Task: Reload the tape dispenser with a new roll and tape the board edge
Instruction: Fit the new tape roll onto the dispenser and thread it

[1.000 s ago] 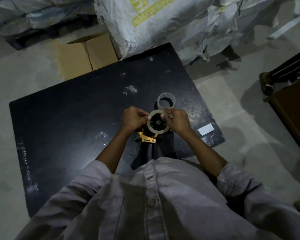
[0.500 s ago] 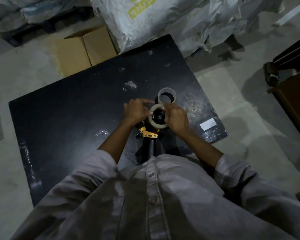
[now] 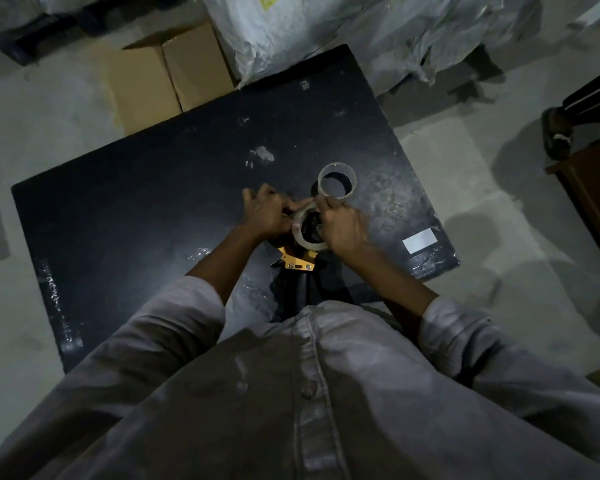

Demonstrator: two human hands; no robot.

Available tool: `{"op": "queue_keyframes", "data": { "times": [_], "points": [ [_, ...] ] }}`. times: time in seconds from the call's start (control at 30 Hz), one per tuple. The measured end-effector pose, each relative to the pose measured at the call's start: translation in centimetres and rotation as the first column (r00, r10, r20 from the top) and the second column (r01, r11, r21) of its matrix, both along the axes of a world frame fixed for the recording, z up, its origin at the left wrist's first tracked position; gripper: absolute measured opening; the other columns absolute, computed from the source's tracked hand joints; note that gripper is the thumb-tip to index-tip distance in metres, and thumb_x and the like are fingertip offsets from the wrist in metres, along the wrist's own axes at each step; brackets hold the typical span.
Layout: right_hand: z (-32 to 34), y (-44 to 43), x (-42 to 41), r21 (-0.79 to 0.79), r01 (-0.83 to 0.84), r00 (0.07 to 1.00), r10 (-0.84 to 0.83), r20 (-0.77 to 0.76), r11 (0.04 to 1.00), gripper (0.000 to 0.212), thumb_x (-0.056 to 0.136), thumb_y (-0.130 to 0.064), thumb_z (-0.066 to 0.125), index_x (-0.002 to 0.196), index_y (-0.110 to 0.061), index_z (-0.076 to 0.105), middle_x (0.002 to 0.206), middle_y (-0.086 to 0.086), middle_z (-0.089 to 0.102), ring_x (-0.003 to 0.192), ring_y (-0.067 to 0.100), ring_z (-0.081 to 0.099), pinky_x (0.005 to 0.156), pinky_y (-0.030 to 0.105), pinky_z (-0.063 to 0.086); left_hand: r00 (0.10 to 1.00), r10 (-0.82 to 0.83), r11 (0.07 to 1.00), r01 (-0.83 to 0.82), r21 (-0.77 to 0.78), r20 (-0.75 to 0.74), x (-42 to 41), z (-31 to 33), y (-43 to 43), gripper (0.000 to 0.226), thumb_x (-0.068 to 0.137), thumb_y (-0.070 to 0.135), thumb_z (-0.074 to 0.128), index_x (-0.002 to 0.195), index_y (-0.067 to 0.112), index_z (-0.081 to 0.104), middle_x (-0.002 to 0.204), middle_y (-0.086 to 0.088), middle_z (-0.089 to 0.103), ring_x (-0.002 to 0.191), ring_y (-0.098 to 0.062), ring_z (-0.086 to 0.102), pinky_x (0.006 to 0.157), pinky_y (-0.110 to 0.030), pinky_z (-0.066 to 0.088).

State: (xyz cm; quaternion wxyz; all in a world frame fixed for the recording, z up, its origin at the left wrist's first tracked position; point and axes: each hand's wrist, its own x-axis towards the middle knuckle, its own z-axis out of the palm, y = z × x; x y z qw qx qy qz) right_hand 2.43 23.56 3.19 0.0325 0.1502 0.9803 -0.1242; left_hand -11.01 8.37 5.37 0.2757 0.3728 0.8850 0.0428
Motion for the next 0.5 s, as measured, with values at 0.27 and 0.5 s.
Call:
{"op": "queue_keyframes", "data": {
  "times": [0.27,0.5],
  "points": [
    [-1.7,0.7,0.8,-0.087,-0.022,0.997,0.016,-0.076,0.996,0.077,0.074,0.0,0.085,0.149,-0.007,0.068,0.139,0.021,0.075,0.098,0.05,0.077,0.072,0.056,0.068,1.0,0.028,0.994,-0.028,0.106,0.003,1.2,-1.0,-1.6,0.06,0.094,0.066,0.071,0.151,0.051,0.061,0.16,0.011,0.061,0.15,-0.031,0.039,0.113,-0.053,0.023],
    [-2.9,1.0,1.1,-0.196,0.036,0.996,-0.052,-0.076,0.98,0.074,0.083,0.001,0.074,0.156,-0.011,0.065,0.147,0.02,0.072,0.113,0.051,0.073,0.088,0.059,0.066,0.999,0.0,1.0,0.0,0.02,-0.036,1.8,-1.6,-0.5,0.057,0.097,0.064,0.069,0.152,0.055,0.059,0.16,0.019,0.059,0.154,-0.027,0.036,0.115,-0.054,0.023]
  ]
}}
